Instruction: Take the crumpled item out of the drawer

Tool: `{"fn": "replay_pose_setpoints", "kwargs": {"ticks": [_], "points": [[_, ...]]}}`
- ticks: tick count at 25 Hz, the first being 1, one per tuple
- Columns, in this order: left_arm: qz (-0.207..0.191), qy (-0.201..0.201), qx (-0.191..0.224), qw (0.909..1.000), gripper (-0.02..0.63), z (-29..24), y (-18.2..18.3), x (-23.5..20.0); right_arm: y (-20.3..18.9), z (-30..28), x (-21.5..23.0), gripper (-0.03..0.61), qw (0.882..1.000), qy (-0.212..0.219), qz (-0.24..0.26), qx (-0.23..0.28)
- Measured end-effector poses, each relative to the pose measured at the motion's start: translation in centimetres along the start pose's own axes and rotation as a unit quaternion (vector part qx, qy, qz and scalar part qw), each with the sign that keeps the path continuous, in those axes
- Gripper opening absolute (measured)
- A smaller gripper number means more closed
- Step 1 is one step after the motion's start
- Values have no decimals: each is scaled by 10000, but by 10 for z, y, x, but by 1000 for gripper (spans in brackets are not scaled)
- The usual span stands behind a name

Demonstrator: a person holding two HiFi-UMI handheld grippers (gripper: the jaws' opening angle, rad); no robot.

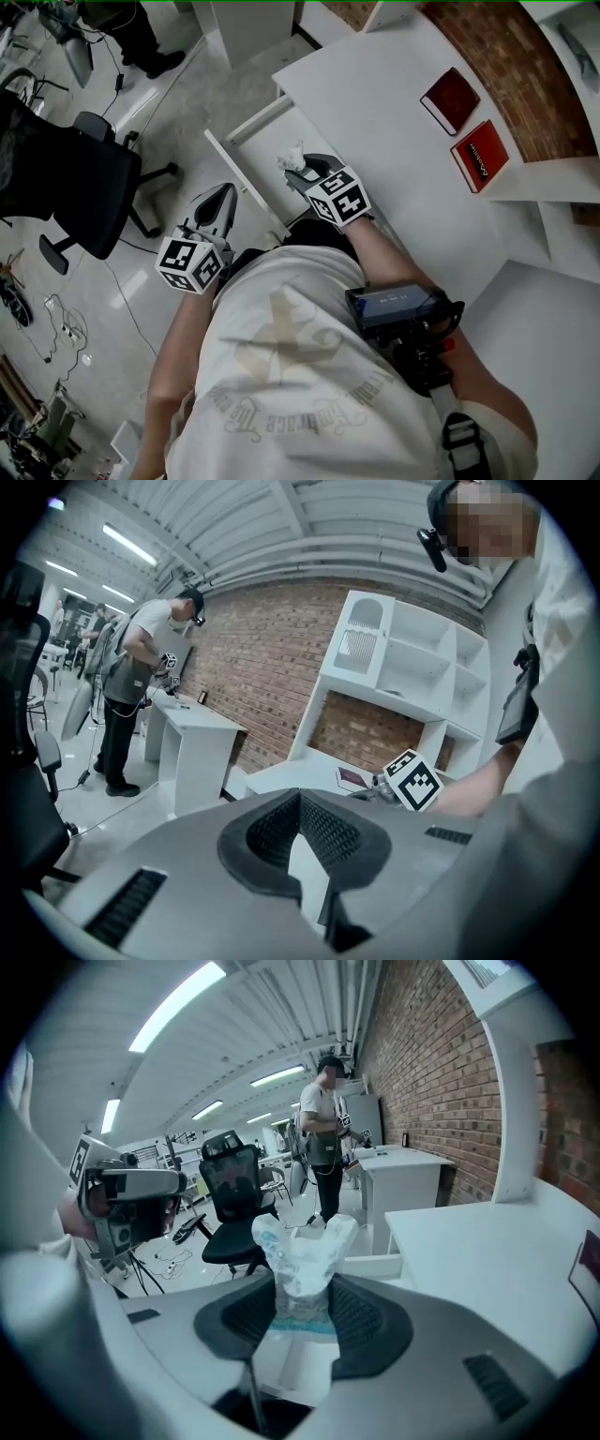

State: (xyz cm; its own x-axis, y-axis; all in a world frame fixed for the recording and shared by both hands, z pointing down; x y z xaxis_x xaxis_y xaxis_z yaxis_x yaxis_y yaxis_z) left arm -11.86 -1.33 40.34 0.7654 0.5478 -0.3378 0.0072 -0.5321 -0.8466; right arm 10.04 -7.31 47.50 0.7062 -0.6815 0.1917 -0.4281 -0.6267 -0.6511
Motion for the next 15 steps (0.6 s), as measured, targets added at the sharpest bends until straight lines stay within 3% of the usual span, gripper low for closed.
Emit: {"fn": "replay_pose_setpoints", "kwargs": {"ticks": [15], "points": [[-328, -324, 87, 9989, 20, -11, 13, 21, 13, 61, -3, 169, 9950, 122, -195, 970]]}}
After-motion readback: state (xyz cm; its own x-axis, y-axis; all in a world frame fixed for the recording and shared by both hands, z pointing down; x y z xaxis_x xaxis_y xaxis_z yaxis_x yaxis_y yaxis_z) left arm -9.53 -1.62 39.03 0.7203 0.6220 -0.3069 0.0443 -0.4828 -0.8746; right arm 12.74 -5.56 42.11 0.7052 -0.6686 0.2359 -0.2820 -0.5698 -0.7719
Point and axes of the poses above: the fingertips, and each gripper's own axes: z backward along the fingers, x to its right, y out of its top, the point moved 8 cm from there along z, backward along the fingers, and after that the axes turned 8 degrees about -x, right-handed, at the moved point
